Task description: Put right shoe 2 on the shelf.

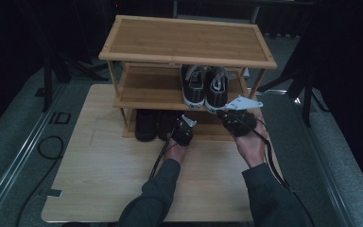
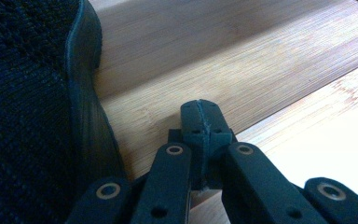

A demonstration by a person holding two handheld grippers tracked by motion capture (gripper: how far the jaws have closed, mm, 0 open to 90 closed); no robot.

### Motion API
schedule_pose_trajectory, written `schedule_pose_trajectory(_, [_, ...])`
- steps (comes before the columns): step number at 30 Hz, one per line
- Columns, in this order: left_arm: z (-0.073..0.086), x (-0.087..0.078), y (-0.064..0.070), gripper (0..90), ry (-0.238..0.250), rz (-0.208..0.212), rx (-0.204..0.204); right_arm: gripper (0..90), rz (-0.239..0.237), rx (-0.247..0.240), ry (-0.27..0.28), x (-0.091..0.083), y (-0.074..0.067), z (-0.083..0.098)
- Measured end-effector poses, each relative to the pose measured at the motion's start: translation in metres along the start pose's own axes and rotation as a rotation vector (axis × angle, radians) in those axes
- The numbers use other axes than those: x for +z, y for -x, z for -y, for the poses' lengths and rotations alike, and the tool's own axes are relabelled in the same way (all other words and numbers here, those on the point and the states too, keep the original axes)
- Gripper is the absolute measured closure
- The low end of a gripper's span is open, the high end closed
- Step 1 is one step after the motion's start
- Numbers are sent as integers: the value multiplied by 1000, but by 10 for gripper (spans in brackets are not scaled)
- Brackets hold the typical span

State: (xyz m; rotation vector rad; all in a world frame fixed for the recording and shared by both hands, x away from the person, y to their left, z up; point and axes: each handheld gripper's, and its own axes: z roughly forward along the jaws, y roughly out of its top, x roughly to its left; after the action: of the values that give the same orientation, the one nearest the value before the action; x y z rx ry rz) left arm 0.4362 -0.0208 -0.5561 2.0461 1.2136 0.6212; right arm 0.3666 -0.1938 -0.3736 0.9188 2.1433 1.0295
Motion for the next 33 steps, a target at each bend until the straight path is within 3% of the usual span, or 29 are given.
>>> schedule_pose_trajectory(6, [0,0,0,900,-1,-1,-1,900,20,3,-18,7,2,2])
schedule_pose_trajectory(14, [0,0,0,900,1,-2,-1,900,0,-2,-23,11,2,-2])
schedule_pose_trajectory(33, [0,0,1,900,2,-4,1,900,6,-1,-16,17,-1,-6])
